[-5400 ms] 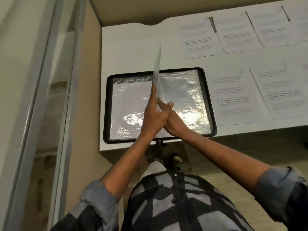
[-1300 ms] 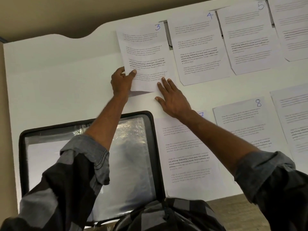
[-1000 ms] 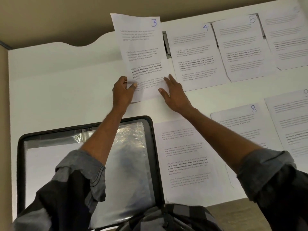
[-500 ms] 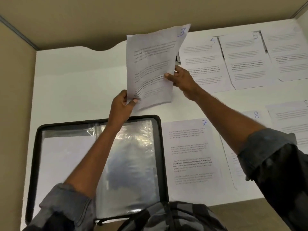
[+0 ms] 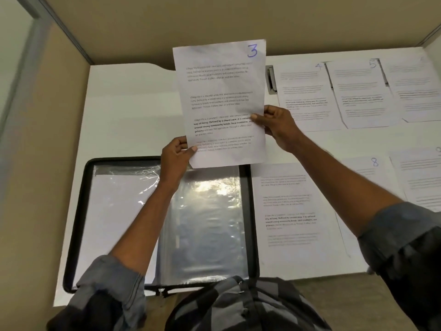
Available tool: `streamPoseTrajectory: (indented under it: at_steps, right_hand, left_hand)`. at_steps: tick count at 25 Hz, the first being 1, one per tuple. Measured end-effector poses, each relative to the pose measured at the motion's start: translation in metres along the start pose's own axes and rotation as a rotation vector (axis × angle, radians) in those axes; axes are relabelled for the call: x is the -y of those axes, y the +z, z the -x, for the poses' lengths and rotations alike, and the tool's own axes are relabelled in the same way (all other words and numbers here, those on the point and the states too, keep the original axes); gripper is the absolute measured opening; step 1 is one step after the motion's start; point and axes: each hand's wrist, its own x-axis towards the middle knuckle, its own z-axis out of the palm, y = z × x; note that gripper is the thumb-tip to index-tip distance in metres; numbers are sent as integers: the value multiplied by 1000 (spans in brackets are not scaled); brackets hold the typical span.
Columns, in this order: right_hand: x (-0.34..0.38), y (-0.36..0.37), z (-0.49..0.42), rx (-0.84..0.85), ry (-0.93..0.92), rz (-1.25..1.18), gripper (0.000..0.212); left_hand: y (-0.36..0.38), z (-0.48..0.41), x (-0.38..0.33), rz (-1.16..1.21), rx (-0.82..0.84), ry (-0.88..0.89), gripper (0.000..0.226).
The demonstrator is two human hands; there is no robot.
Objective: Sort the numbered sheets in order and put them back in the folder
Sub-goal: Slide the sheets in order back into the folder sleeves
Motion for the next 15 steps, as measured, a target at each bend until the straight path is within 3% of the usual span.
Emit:
streamPoseTrajectory:
  at_steps: [5, 7, 12, 15]
  right_hand:
    - [-6, 25, 18, -93, 23, -59, 35]
    - [-5, 32, 21, -181, 23, -118, 34]
    - [-1, 45, 22, -285, 36, -229, 24]
    - [0, 57, 21, -309, 42, -275, 23]
  left_hand:
    - [-30, 14, 26, 40, -5, -3, 21]
    - [-38, 21, 52, -186, 1, 138, 20]
    - [-43, 44, 122, -1100, 278, 600, 59]
    - [-41, 47, 128, -1185, 264, 622, 51]
